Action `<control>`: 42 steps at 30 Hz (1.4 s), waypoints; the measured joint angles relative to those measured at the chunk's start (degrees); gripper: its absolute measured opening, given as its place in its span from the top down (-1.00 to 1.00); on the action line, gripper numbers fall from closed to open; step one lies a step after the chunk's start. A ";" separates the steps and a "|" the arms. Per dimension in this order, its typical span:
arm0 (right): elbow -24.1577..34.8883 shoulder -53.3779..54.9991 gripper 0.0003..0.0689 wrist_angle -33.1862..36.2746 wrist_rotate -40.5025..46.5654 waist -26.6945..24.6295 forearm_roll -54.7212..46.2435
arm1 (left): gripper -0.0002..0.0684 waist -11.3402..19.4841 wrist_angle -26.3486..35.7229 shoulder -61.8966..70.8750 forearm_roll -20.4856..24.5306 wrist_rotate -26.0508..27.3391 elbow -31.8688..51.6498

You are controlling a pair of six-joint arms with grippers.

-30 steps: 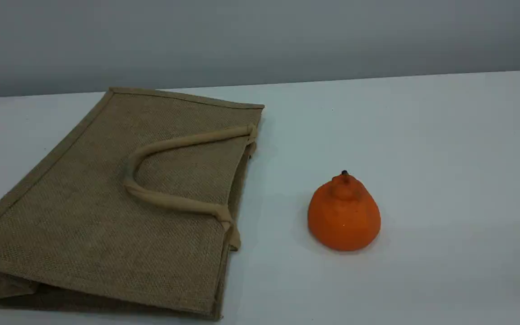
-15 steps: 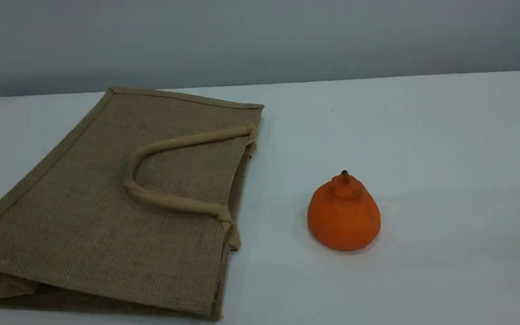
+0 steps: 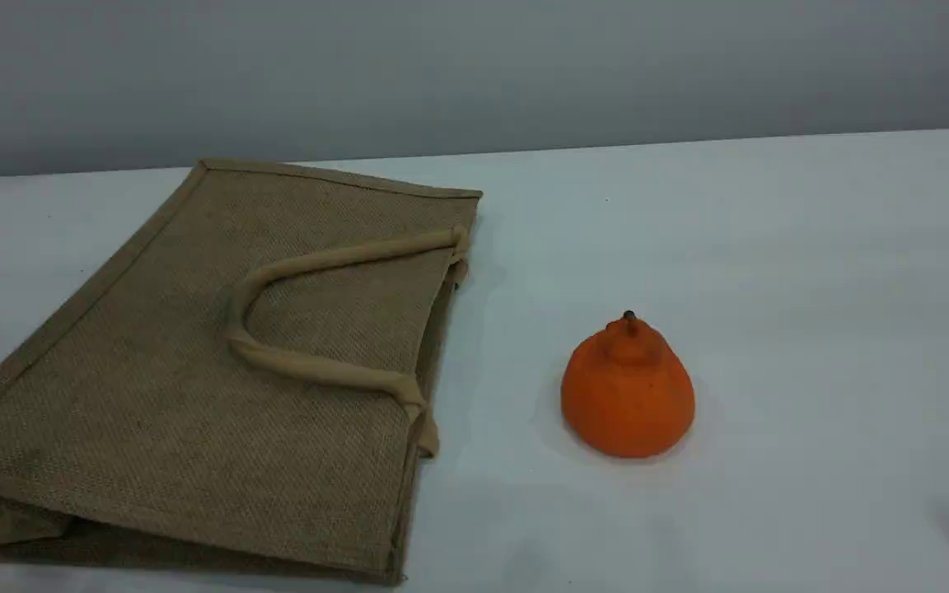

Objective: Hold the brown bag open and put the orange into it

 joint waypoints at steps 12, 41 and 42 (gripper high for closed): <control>-0.06 23.57 -0.32 -7.45 -18.44 0.00 24.41 | -0.46 -0.06 -15.90 24.10 -1.47 0.00 -1.19; -0.06 28.83 -0.32 -5.63 -46.94 0.00 54.32 | -0.46 -8.99 -11.80 60.60 -2.82 -0.48 -30.47; -0.06 28.83 -0.32 -5.68 -47.07 0.00 54.32 | -0.46 -9.31 -11.80 61.15 -2.82 -0.48 -30.47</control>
